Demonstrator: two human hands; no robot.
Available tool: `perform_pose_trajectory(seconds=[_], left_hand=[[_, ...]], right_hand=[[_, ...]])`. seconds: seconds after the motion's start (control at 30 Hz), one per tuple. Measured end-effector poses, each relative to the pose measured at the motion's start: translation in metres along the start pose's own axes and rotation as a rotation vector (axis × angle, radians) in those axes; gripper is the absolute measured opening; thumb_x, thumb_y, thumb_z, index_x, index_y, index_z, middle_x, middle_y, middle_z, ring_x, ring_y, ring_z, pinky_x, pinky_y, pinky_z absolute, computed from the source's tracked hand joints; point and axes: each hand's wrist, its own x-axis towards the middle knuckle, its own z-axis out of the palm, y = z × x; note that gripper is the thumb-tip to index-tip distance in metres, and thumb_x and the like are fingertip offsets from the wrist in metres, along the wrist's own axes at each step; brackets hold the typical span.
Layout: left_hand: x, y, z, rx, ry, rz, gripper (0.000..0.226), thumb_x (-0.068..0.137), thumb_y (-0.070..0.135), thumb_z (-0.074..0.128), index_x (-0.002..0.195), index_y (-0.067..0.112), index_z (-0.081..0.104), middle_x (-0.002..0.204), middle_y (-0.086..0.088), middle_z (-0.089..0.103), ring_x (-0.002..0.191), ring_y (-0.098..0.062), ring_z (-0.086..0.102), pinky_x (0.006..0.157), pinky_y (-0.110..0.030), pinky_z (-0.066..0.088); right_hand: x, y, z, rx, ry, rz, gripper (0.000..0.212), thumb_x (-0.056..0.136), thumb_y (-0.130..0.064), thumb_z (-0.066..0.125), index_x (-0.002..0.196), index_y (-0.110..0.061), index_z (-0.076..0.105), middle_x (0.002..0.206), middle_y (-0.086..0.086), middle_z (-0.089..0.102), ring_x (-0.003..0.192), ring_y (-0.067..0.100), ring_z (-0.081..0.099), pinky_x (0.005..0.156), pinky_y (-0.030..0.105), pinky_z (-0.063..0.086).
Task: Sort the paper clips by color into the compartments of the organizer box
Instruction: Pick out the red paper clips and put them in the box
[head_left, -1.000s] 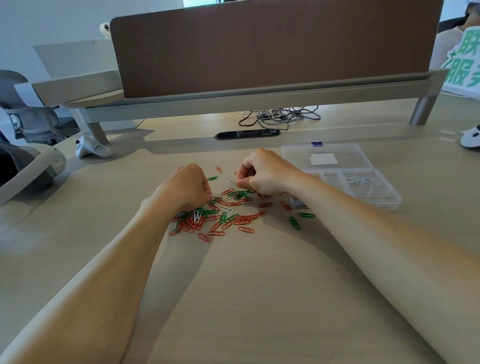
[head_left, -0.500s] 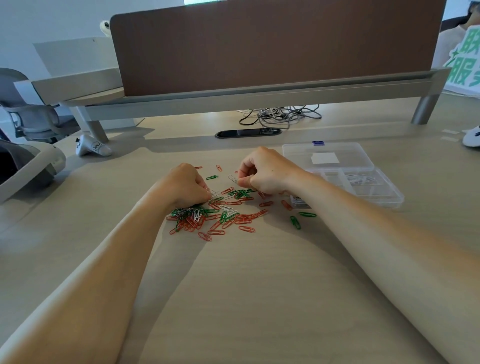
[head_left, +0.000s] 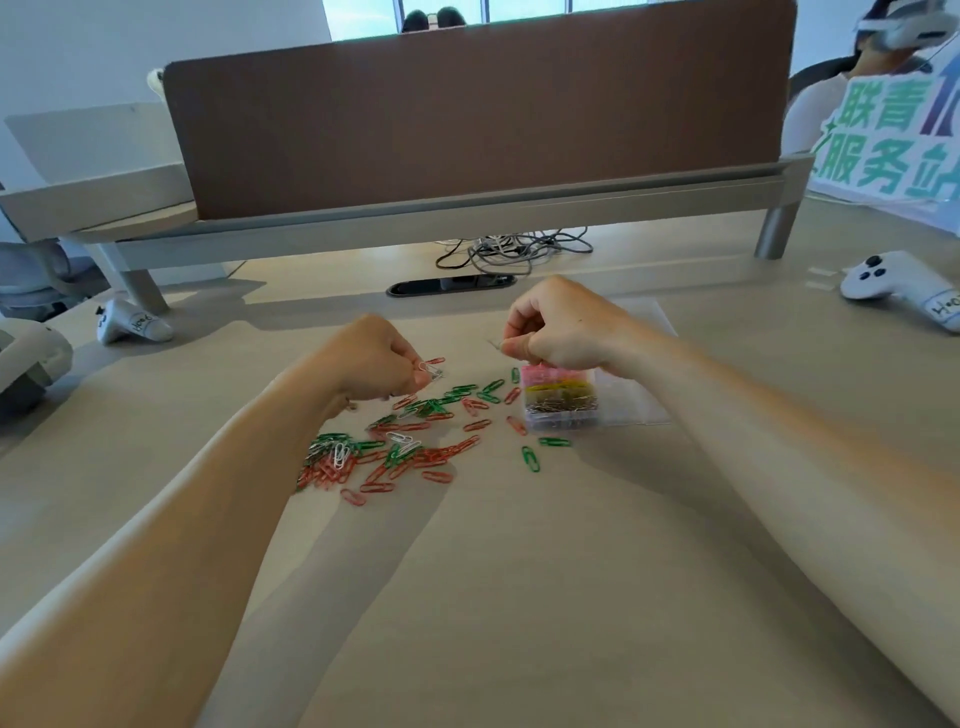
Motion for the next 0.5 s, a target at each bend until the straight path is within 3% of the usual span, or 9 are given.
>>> perform_pose_trajectory(seconds=[0.2, 0.5], left_hand=[[0.020, 0.074, 0.029, -0.036, -0.024, 0.130, 0.006, 0.085, 0.013, 0.068, 0.084, 0.012, 0.073, 0.084, -0.006, 0.069, 0.074, -0.017, 0.056, 0.066, -0.029, 0.046], [0.057, 0.157, 0.076, 0.070, -0.090, 0.262, 0.006, 0.083, 0.012, 0.068, 0.086, 0.009, 0.072, 0.080, 0.000, 0.066, 0.074, -0.014, 0.057, 0.063, -0.026, 0.046]], right_hand=[[-0.030, 0.059, -0.058, -0.039, 0.131, 0.146, 0.010, 0.087, -0.015, 0.069, 0.079, -0.009, 0.071, 0.074, 0.008, 0.070, 0.065, 0.016, 0.061, 0.068, 0.036, 0.054], [-0.043, 0.113, -0.077, -0.140, 0.171, 0.231, 0.011, 0.083, -0.013, 0.068, 0.074, -0.016, 0.071, 0.064, -0.012, 0.061, 0.061, 0.001, 0.055, 0.055, 0.017, 0.041]])
